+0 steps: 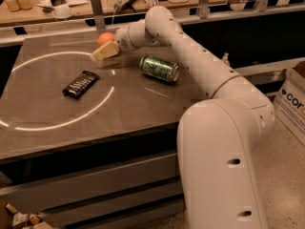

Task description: Pick orange

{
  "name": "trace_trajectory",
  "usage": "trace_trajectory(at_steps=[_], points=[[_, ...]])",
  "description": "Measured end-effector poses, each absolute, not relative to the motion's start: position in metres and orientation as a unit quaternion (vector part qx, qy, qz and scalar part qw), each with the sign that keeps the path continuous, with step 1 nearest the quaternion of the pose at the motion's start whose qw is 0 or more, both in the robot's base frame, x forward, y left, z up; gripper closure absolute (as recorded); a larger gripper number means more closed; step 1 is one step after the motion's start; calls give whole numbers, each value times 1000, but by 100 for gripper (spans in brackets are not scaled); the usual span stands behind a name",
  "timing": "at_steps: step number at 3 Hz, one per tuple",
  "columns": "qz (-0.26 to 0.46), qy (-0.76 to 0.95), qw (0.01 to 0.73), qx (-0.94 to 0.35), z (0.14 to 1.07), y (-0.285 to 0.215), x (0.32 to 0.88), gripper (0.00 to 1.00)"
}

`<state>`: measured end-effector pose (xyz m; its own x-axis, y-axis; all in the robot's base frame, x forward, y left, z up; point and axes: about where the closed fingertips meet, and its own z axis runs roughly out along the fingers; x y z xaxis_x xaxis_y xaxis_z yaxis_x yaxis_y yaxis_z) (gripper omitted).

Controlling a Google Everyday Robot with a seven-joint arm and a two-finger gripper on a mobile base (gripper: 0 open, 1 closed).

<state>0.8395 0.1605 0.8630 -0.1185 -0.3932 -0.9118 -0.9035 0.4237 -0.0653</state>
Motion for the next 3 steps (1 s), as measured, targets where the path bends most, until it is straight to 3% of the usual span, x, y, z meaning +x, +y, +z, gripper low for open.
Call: trace_trajectory(at_steps=[3], points=[[266,708,453,-472,880,143,820,82]])
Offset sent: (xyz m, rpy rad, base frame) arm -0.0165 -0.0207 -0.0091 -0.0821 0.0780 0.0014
